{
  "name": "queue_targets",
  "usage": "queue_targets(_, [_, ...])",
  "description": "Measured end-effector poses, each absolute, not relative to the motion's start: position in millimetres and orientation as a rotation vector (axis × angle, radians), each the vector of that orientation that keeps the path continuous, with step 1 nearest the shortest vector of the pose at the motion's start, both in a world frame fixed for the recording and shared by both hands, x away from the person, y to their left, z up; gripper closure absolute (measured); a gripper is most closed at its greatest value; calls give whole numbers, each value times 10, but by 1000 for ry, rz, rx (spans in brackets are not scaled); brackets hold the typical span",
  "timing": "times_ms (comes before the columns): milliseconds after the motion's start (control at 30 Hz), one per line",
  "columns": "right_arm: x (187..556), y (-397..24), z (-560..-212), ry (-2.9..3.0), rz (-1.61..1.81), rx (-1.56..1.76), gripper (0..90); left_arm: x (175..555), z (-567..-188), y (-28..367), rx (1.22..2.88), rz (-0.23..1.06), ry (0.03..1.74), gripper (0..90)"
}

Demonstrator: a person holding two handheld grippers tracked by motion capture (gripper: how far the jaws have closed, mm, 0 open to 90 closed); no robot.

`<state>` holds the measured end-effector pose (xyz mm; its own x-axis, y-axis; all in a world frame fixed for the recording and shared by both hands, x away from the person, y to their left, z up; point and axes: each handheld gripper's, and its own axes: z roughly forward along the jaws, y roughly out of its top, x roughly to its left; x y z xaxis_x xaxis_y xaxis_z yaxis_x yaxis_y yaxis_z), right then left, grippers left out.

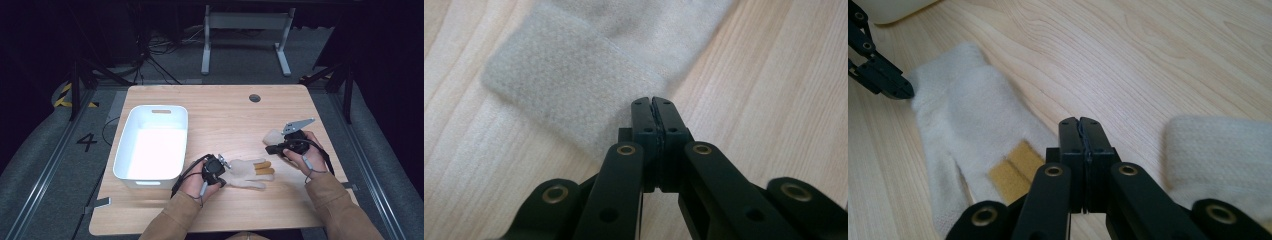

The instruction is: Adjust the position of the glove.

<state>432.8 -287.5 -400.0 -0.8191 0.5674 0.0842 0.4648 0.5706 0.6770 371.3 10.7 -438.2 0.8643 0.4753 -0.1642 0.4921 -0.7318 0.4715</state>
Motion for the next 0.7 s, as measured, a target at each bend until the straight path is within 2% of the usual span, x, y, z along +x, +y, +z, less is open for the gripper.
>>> queue_targets(200, [4285, -2986, -3982, 2629, 1087, 914, 900, 3718, -4295, 99, 2502, -47, 689, 876])
queue_targets(333, [4254, -3041, -3985, 2616, 1086, 928, 900, 3701, -4177, 101, 2482, -43, 668, 827])
queue_targets(400, [4230, -3066, -3974, 2606, 1087, 931, 899, 3698, -4110, 116, 2464, -32, 662, 789])
queue_targets(600, [4161, -3169, -3949, 2559, 1105, 945, 862, 3719, -3959, 163, 2404, -13, 683, 589])
queue_targets(700, [4122, -3230, -3945, 2530, 1109, 959, 829, 3746, -3906, 182, 2381, -10, 690, 554])
